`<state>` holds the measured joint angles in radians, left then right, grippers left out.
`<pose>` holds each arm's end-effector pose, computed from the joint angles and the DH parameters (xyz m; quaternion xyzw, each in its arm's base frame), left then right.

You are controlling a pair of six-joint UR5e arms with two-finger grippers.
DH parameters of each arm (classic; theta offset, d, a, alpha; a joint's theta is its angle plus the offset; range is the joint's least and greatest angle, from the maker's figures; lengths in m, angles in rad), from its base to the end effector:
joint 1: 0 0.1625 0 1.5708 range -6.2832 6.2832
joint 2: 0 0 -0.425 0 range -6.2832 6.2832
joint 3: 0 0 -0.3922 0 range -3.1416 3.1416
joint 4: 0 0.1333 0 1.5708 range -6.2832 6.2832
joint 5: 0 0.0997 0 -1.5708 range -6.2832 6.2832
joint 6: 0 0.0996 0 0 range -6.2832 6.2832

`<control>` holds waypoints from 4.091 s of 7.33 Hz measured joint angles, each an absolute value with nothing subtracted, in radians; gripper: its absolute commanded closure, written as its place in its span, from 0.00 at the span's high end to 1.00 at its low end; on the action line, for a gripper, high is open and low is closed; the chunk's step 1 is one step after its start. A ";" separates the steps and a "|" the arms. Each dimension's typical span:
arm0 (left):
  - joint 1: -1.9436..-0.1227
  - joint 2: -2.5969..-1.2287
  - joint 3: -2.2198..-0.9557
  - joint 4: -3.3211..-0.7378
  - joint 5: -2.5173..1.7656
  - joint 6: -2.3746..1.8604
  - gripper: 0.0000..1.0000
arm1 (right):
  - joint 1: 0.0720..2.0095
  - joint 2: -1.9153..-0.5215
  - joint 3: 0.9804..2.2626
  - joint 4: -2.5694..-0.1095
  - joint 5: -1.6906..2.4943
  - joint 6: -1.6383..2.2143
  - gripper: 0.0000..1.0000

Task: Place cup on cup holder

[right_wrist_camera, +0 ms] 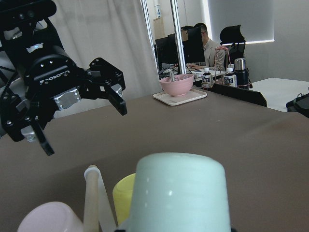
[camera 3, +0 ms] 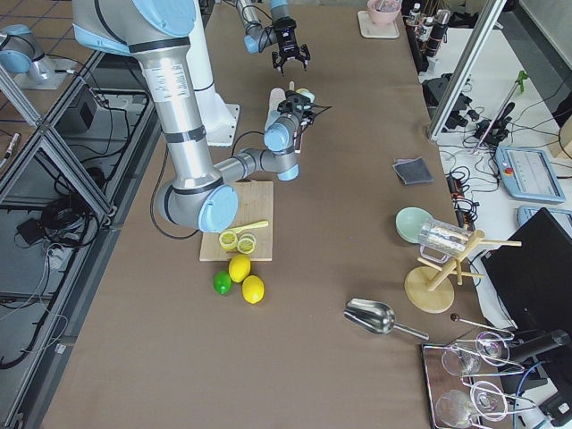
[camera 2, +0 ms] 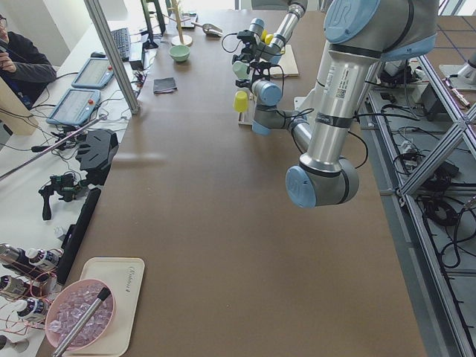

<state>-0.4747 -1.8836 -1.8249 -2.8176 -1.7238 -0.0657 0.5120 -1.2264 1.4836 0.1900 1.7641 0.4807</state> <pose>0.4203 -0.3488 0.2358 0.6306 0.4703 0.3551 0.5050 -0.4391 -0.3777 0.3306 0.5691 -0.6231 -0.2294 0.4849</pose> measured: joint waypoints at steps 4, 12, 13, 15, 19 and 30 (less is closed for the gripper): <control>-0.601 -1.792 -1.892 -2.323 -1.728 -0.064 0.99 | 0.514 -1.236 1.489 0.181 1.766 0.480 0.53; -0.871 -1.774 -1.890 -1.464 -1.733 -0.075 0.99 | 0.532 -1.296 1.544 0.180 1.778 0.489 1.00; -0.960 -1.756 -1.885 -1.420 -1.771 -0.090 0.99 | 0.546 -1.332 1.583 0.165 1.805 0.491 1.00; -1.138 -1.706 -1.842 -1.384 -1.957 -0.116 0.99 | 0.648 -1.453 1.695 0.075 1.981 0.493 1.00; -1.514 -1.523 -1.827 -1.389 -2.237 -0.110 0.99 | 0.983 -1.634 1.776 -0.220 2.417 0.489 1.00; -1.666 -1.450 -1.801 -1.438 -2.303 0.290 0.99 | 1.519 -1.781 1.758 -1.450 2.332 0.158 1.00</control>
<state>-1.6656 -1.4495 -1.8010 -1.4383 -2.3032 0.2903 1.5192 -1.7808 1.7584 -1.4501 2.3316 0.1585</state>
